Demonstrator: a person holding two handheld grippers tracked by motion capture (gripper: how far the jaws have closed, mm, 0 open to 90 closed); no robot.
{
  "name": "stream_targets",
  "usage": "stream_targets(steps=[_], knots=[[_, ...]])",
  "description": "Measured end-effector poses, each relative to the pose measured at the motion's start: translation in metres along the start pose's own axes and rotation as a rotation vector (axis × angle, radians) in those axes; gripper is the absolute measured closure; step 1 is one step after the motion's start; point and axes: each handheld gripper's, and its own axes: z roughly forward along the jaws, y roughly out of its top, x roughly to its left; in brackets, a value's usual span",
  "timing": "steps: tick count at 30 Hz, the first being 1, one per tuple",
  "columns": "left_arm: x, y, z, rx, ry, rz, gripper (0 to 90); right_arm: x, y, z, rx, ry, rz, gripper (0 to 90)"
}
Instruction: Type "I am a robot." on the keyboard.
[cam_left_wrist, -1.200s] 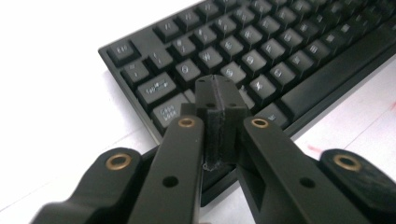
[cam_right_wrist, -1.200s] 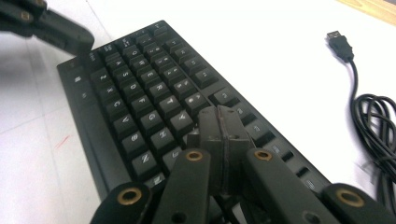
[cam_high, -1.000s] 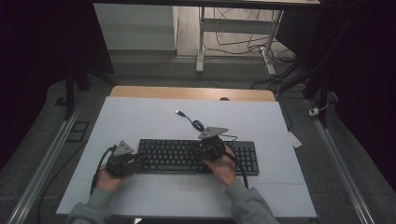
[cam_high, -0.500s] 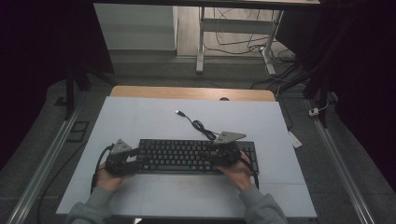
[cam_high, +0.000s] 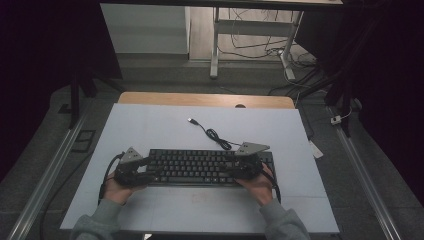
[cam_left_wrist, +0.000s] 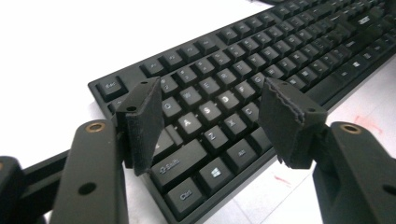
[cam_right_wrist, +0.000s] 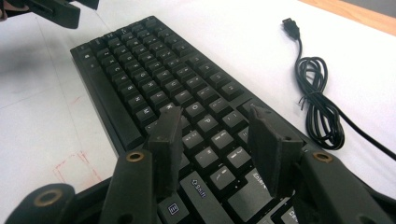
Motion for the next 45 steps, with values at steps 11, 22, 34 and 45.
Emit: stream_targets(steps=[11, 22, 34, 45], knots=[[-0.012, 0.014, 0.007, 0.017, -0.066, 0.077, 38.2, 0.001, -0.001, -0.001, -0.008, 0.008, 0.004, 55.1], [-0.025, 0.024, 0.025, 0.08, -0.132, 0.157, 62.7, -0.001, -0.001, -0.004, -0.011, 0.0, 0.008, 55.0], [-0.042, 0.021, 0.041, 0.153, -0.18, 0.228, 88.7, -0.001, -0.004, -0.005, -0.003, -0.003, 0.012, 55.1], [-0.048, 0.018, 0.051, 0.19, -0.162, 0.257, 88.7, -0.001, -0.005, -0.006, -0.006, -0.006, 0.012, 55.0]])
